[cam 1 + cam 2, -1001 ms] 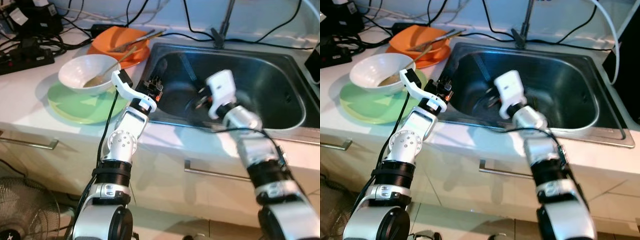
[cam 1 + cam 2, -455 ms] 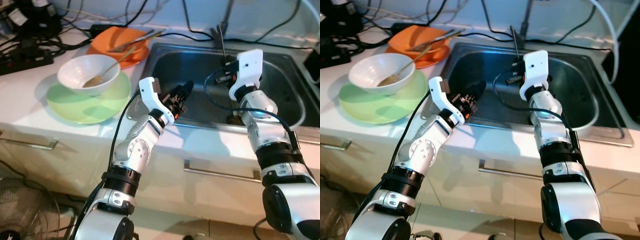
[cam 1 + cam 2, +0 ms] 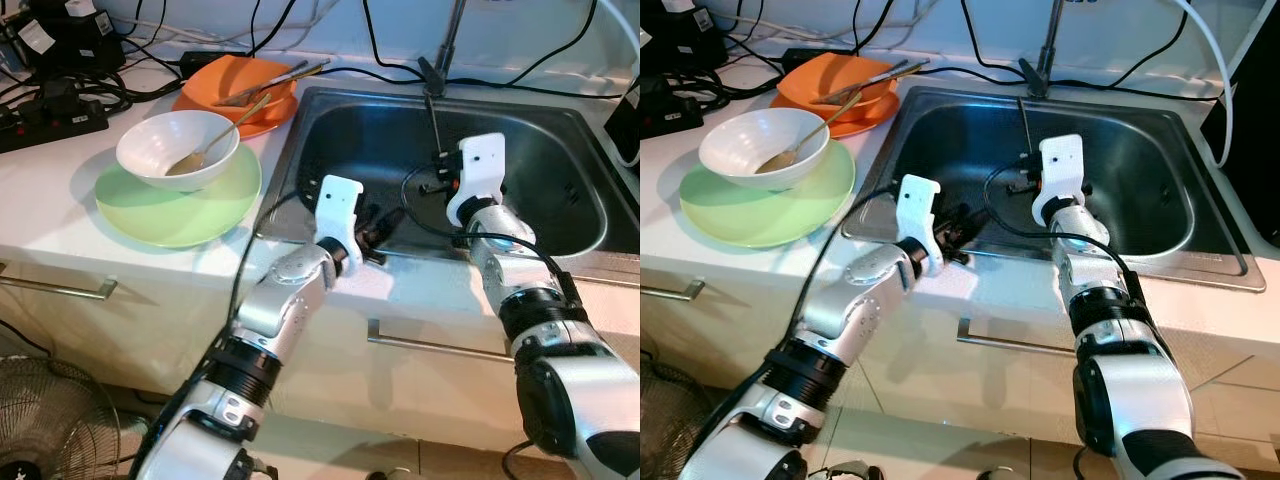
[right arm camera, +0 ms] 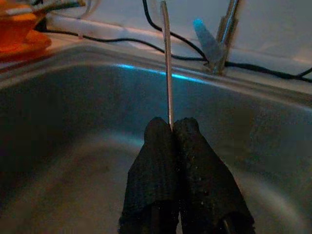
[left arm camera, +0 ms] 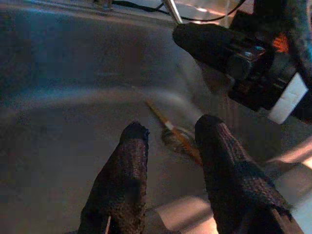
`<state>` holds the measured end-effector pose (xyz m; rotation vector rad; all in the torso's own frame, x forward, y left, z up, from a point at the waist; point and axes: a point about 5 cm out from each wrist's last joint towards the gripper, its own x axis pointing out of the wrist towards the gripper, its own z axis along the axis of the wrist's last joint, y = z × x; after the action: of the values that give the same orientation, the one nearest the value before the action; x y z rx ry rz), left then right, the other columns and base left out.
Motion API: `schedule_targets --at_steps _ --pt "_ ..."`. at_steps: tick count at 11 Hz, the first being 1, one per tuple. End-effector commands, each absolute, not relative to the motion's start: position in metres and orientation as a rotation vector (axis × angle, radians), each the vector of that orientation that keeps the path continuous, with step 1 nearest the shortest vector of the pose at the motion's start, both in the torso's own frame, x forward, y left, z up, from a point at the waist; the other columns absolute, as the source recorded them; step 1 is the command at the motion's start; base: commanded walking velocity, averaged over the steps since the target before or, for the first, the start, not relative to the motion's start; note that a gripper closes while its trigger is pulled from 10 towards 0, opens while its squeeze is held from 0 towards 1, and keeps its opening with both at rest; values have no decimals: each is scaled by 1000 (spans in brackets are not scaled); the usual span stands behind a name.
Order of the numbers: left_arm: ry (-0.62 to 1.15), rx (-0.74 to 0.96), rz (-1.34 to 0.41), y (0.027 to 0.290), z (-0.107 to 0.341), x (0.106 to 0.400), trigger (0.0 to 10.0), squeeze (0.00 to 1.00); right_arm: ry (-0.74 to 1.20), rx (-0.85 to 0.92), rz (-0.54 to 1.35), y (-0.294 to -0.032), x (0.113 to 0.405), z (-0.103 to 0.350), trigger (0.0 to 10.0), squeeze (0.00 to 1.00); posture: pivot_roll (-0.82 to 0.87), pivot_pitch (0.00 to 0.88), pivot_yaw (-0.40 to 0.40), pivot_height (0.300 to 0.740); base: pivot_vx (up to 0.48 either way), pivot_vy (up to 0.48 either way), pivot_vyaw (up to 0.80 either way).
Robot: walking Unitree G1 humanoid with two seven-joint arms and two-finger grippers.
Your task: Kitchen organization
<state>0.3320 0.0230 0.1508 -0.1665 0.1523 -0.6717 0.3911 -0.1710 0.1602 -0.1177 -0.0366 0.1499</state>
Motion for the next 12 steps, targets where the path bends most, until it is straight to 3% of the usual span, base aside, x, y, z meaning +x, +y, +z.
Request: schedule_targets --at_steps 1,6,10,11,12 --pt "151 -126 -642 29 154 335 10000 0 -58 -113 133 -175 394 167 10000 0 54 39 15 740 0 0 0" --pt "169 69 -572 58 154 343 10000 0 -7 -109 84 -183 391 154 10000 0 63 47 15 740 0 0 0" --pt "221 84 -599 54 144 336 10000 0 0 -98 97 -179 392 152 10000 0 62 47 15 740 0 0 0" --pt "223 81 -606 51 143 335 10000 0 2 -95 103 -178 392 151 10000 31 62 46 14 740 0 0 0" --pt "224 79 -616 48 143 334 10000 0 8 -91 106 -177 391 150 10000 341 61 46 15 740 0 0 0"
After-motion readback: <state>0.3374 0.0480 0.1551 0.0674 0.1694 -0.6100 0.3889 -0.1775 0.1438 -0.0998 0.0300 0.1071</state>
